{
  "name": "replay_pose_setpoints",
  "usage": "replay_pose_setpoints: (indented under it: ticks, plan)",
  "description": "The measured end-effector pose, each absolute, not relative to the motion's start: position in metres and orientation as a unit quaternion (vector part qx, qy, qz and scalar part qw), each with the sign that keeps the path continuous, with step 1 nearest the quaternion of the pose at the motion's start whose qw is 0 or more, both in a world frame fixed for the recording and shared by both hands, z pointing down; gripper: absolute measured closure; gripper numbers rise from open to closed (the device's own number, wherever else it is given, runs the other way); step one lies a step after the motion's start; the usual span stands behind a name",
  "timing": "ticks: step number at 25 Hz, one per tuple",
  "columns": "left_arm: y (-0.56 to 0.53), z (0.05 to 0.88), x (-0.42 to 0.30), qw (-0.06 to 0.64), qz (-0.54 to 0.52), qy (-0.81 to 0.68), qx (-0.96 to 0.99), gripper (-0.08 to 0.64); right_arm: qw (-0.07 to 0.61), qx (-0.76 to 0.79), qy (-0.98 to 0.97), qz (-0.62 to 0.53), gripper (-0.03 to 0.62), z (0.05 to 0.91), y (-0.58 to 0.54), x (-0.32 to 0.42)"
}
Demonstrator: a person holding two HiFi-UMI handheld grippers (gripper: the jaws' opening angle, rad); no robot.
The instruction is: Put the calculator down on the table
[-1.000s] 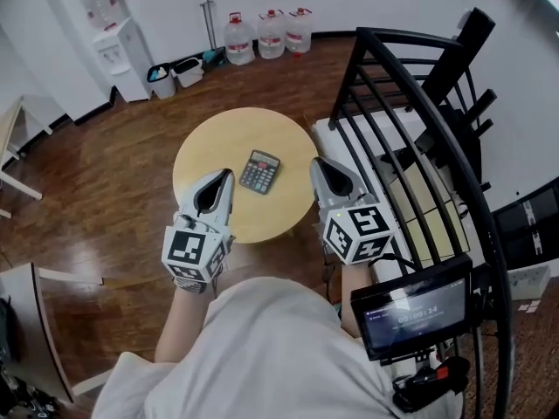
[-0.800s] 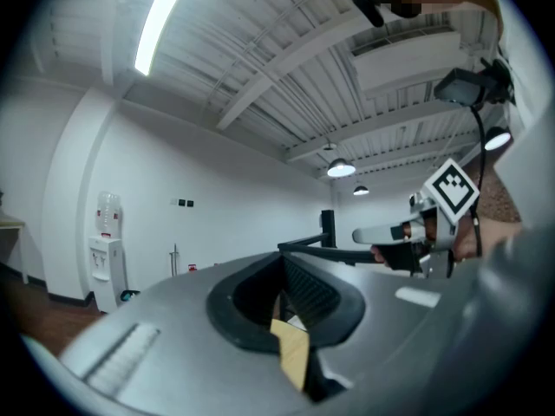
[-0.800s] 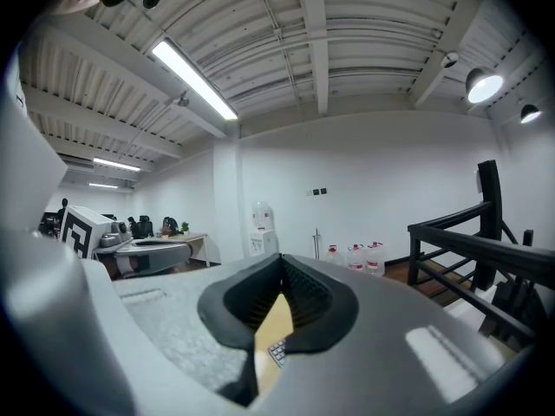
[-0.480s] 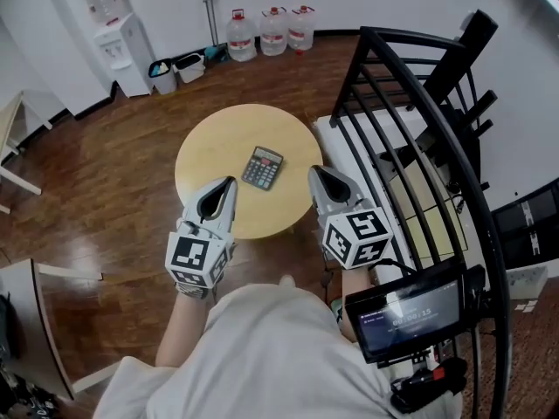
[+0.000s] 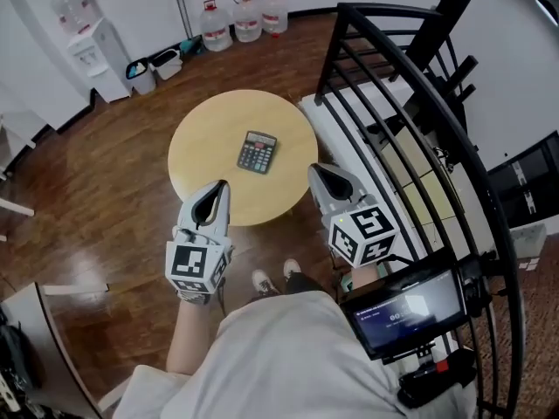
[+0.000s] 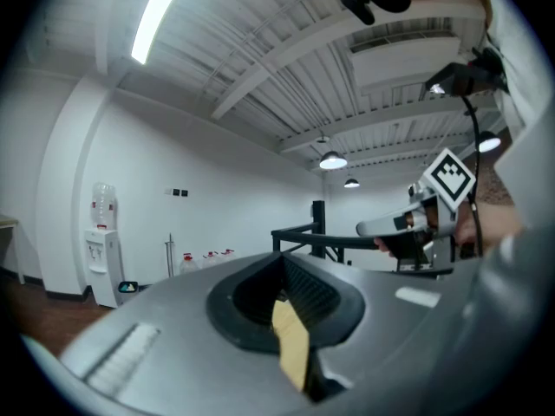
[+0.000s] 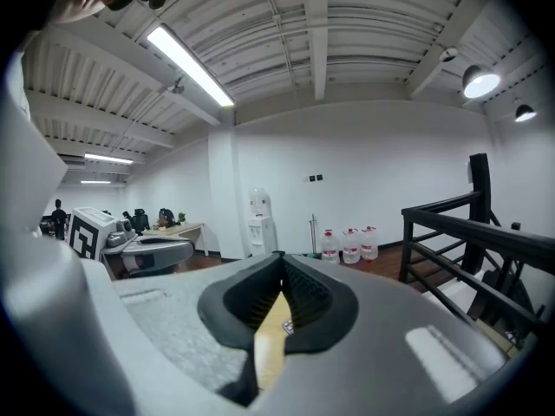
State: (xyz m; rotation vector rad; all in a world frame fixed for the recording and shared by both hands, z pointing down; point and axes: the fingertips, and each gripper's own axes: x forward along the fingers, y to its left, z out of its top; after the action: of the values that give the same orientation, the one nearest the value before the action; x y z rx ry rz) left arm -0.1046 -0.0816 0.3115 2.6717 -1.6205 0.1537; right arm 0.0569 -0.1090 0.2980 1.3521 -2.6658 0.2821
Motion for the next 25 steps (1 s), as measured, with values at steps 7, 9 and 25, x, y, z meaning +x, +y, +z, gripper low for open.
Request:
replay_pose_setpoints:
  ticks: [7, 9, 25]
  plan:
    - [-0.071, 0.327, -0.106, 0.030, 0.047, -0.517, 0.854, 0.555, 0.079, 0.448, -0.883, 0.114, 0.589, 0.304, -0.096, 0.057]
    - [-0.068, 0.332, -0.104, 0.036, 0.048, -0.514, 0.856, 0.555, 0.080, 0.447, -0.884, 0.110, 0.589, 0.301, -0.096, 0.053]
    - [-0.012, 0.335, -0.058, 0.006, 0.068, -0.521, 0.851, 0.557, 0.075, 0.452, -0.877, 0.146, 0.589, 0.335, -0.036, 0.109]
